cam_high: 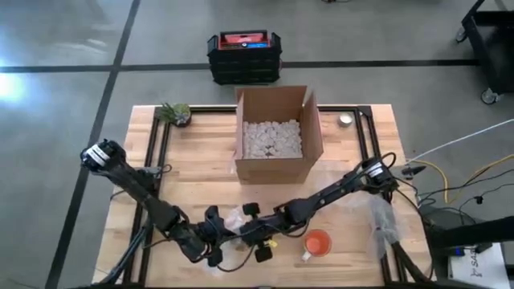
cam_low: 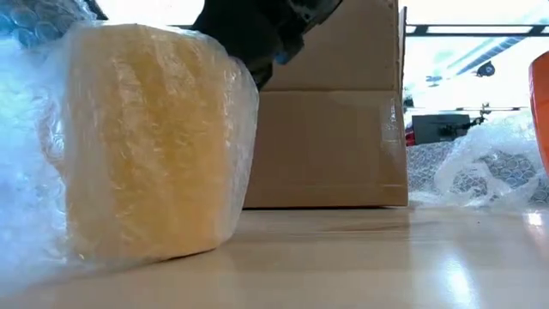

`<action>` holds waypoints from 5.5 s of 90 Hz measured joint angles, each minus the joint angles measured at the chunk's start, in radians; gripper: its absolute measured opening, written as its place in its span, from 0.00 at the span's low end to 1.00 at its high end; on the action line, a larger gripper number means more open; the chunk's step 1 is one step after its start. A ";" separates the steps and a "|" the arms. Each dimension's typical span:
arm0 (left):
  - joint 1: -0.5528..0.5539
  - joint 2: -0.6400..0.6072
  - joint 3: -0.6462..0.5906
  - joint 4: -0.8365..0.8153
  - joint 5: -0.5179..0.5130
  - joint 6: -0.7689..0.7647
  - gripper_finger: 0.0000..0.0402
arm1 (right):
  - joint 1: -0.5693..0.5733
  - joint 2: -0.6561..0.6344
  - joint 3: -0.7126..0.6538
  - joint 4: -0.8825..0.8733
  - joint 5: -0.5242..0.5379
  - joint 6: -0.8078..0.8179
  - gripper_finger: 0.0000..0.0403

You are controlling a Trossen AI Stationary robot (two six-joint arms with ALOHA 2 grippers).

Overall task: Wrap mug
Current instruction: Wrap the yellow mug with bubble wrap

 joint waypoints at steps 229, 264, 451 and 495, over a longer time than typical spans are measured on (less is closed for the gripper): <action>0.042 0.164 0.088 0.021 0.001 -0.038 0.00 | 0.005 -0.116 -0.006 -0.161 0.041 -0.108 0.01; 0.046 0.172 0.088 0.028 0.010 -0.041 0.00 | -0.013 -0.118 -0.005 -0.096 0.007 -0.054 0.01; 0.022 0.128 0.076 0.034 0.088 -0.039 0.00 | -0.013 0.198 0.501 -0.668 -0.075 0.033 0.01; 0.037 0.189 0.078 0.093 0.023 -0.039 0.00 | -0.011 0.184 0.501 -0.691 -0.082 0.017 0.01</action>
